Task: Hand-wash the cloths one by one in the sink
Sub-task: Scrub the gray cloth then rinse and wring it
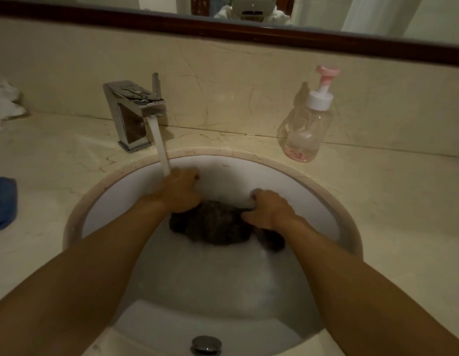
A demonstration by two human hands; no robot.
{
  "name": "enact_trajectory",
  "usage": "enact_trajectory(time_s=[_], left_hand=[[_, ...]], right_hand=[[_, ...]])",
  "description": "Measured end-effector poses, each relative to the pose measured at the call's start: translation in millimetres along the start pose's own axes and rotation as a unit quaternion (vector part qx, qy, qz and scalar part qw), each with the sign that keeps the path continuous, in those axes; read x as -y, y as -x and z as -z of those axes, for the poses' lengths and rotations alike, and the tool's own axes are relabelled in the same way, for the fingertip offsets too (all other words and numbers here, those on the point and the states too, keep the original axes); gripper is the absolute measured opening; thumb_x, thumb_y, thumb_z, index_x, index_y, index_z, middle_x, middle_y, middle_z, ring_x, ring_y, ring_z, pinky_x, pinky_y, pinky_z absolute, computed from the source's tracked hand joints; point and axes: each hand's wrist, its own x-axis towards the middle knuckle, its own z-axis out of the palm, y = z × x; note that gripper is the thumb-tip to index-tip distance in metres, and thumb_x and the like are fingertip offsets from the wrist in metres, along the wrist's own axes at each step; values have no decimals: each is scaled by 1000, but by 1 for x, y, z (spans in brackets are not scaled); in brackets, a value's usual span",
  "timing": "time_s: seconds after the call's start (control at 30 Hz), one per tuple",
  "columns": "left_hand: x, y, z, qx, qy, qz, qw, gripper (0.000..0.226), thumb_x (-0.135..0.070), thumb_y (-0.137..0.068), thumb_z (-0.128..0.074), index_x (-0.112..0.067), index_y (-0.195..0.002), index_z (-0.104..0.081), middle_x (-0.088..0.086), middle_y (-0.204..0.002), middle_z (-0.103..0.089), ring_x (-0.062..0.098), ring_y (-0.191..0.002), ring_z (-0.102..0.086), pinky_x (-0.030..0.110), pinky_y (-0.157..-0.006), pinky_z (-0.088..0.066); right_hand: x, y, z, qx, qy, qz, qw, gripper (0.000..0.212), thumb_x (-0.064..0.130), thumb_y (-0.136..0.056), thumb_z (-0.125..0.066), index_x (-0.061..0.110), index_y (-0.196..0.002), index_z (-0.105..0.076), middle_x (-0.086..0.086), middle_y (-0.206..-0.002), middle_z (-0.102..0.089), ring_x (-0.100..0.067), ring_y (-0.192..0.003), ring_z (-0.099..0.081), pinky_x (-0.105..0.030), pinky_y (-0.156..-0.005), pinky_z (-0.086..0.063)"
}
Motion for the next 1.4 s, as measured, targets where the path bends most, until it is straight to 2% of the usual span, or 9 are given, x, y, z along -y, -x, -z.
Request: enact_trajectory(time_s=[0.1, 0.27, 0.53, 0.67, 0.77, 0.87, 0.97, 1.2, 1.4], left_hand=[[6, -2, 8, -16, 59, -60, 996, 24, -30, -89, -73, -26, -111, -63, -6, -99, -66, 12, -93, -64, 32, -87, -56], [-3, 3, -2, 243, -75, -25, 967, 73, -56, -63, -85, -41, -126, -53, -15, -123, -55, 12, -113, -55, 39, -100, -50], [-14, 3, -4, 197, 92, 67, 974, 14, -34, -98, -57, -25, -108, -60, -5, -104, -58, 15, -98, -55, 33, -91, -41], [2, 6, -1, 105, 12, 64, 992, 23, -24, -96, -62, -18, -119, -60, 0, -113, -56, 22, -110, -55, 33, -96, -43], [4, 2, 5, 61, -2, 61, 996, 14, -27, -91, -69, -19, -103, -65, 0, -105, -63, 26, -105, -62, 33, -90, -51], [-19, 3, 8, 214, 22, 56, 975, 39, -48, -84, -75, -23, -112, -65, -4, -107, -64, 17, -102, -62, 29, -89, -51], [-35, 10, 5, 373, -32, 49, 926, 71, -46, -75, -85, -31, -135, -52, -6, -131, -57, 20, -120, -56, 36, -104, -47], [-27, 7, 6, 200, 140, 87, 966, 4, -27, -98, -57, -28, -95, -59, -4, -102, -59, 12, -92, -55, 30, -89, -42], [-5, -2, 3, 9, -25, 37, 999, 20, -29, -96, -65, -14, -109, -60, -1, -100, -57, 24, -105, -60, 30, -88, -46]], right_hand=[[8, -2, 1, -119, -21, 87, 989, 47, 31, -94, -66, 16, -138, -56, -9, -135, -59, -32, -120, -58, -37, -96, -49], [15, 0, -11, 141, 44, 117, 982, 74, 46, -81, -78, 28, -147, -49, -1, -134, -53, -30, -119, -57, -40, -95, -53], [20, -7, -11, 64, -165, 12, 984, 22, 21, -98, -55, 5, -108, -66, -14, -106, -64, -26, -92, -60, -31, -74, -47], [5, -10, -5, -114, -16, 6, 993, 35, 34, -96, -62, 14, -124, -59, -10, -117, -63, -33, -105, -61, -45, -93, -53], [-1, -10, -2, 1, -100, 104, 990, 36, 45, -90, -71, 27, -120, -63, -1, -117, -66, -25, -106, -63, -38, -90, -54], [1, -10, -11, 167, 5, 146, 975, 88, 59, -73, -80, 40, -150, -43, 4, -146, -53, -24, -128, -54, -43, -107, -49], [2, -22, -30, 96, 163, 132, 973, 95, 39, -85, -77, 33, -162, -23, -4, -162, -33, -34, -143, -40, -51, -116, -39], [7, -12, -2, 111, -198, 42, 973, 20, 30, -85, -72, 14, -96, -73, -7, -95, -71, -23, -84, -67, -31, -69, -54], [9, -8, -4, -121, 20, 120, 985, 42, 37, -95, -66, 16, -130, -61, -9, -127, -59, -31, -115, -57, -45, -98, -50]])
